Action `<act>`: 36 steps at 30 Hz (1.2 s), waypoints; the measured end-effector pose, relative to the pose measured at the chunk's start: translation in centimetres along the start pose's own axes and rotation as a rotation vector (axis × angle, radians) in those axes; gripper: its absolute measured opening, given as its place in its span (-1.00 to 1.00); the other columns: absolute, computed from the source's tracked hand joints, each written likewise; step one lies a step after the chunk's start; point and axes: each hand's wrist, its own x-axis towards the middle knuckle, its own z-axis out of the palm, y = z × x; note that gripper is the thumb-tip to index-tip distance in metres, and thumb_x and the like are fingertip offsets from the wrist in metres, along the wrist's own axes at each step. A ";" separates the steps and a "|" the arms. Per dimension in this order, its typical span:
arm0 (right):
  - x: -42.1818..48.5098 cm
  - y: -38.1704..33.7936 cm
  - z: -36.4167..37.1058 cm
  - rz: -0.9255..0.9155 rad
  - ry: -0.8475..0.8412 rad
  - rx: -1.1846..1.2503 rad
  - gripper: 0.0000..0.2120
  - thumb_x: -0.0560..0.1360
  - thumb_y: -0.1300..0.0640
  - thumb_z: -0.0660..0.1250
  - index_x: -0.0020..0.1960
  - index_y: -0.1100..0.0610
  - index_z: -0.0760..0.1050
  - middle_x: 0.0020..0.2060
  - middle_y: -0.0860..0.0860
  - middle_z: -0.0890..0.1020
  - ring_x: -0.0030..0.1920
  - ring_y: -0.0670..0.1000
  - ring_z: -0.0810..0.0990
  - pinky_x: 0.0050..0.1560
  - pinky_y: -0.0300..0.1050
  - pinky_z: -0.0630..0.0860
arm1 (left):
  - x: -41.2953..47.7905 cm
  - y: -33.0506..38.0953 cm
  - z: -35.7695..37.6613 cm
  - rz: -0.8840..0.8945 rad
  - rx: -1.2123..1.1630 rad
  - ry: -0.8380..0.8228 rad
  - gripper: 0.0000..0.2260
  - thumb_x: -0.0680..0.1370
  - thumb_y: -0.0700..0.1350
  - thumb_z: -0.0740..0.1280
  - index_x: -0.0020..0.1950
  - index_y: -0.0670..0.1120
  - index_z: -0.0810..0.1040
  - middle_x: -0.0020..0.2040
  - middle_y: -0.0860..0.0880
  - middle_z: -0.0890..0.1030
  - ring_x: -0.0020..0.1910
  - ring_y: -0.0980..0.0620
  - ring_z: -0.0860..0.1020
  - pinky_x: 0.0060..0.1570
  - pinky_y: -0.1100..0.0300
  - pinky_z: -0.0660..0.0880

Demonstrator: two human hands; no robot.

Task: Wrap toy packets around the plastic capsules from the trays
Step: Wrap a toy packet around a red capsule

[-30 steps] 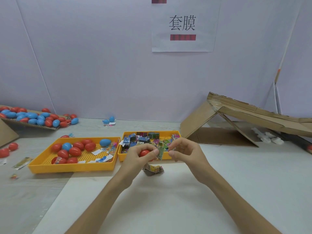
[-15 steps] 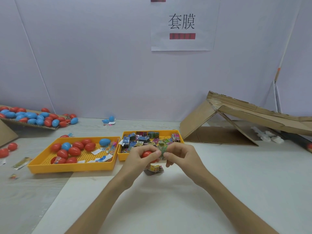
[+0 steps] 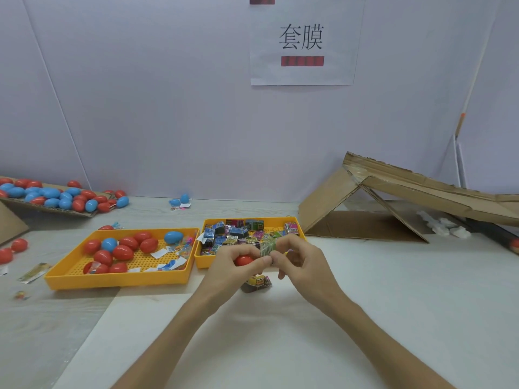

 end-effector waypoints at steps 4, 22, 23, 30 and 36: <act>-0.1 -0.7 -0.1 -0.080 0.074 0.029 -0.87 0.46 0.07 0.45 -0.06 0.02 0.52 -0.22 -0.08 0.58 -0.37 -0.04 0.53 -0.29 -0.08 0.51 | 0.0 0.4 0.0 -0.023 -0.022 0.030 -0.77 0.43 0.13 0.45 -0.26 -0.01 0.68 -0.29 0.01 0.63 -0.26 0.23 0.58 -0.25 0.34 0.52; 0.1 -0.3 0.2 -0.099 0.011 -0.007 -0.84 0.47 0.15 0.51 -0.19 -0.07 0.60 -0.12 -0.08 0.54 -0.23 -0.06 0.52 -0.21 -0.24 0.45 | -0.3 1.1 -0.1 -0.227 -0.313 0.002 -0.66 0.45 0.13 0.42 -0.19 -0.17 0.65 -0.28 -0.04 0.56 -0.33 0.09 0.41 -0.33 0.26 0.34; 0.1 -0.3 0.2 -0.095 0.020 0.002 -0.84 0.47 0.18 0.51 -0.19 -0.04 0.61 -0.10 -0.05 0.53 -0.22 -0.06 0.50 -0.20 -0.21 0.46 | -0.2 1.2 -0.2 -0.229 -0.339 -0.003 -0.67 0.47 0.12 0.41 -0.19 -0.16 0.65 -0.27 -0.07 0.55 -0.35 0.08 0.39 -0.34 0.26 0.32; 0.0 -0.9 0.0 -0.172 0.124 -0.067 -0.96 0.43 0.22 0.48 -0.14 0.14 0.70 -0.05 0.02 0.53 -0.13 0.02 0.55 -0.18 -0.16 0.50 | -0.1 1.2 -0.1 -0.281 -0.450 -0.057 -0.75 0.59 0.00 0.35 -0.24 -0.05 0.65 -0.24 -0.14 0.54 -0.37 0.06 0.33 -0.35 0.23 0.25; -0.2 -1.0 0.1 -0.192 0.121 -0.026 -0.96 0.42 0.24 0.46 -0.18 0.18 0.69 -0.12 0.00 0.63 -0.15 0.09 0.58 -0.22 -0.03 0.51 | 0.0 1.1 0.0 -0.337 -0.511 -0.048 -0.74 0.60 0.03 0.32 0.05 -0.18 0.56 -0.27 -0.15 0.56 -0.39 0.04 0.33 -0.37 0.24 0.25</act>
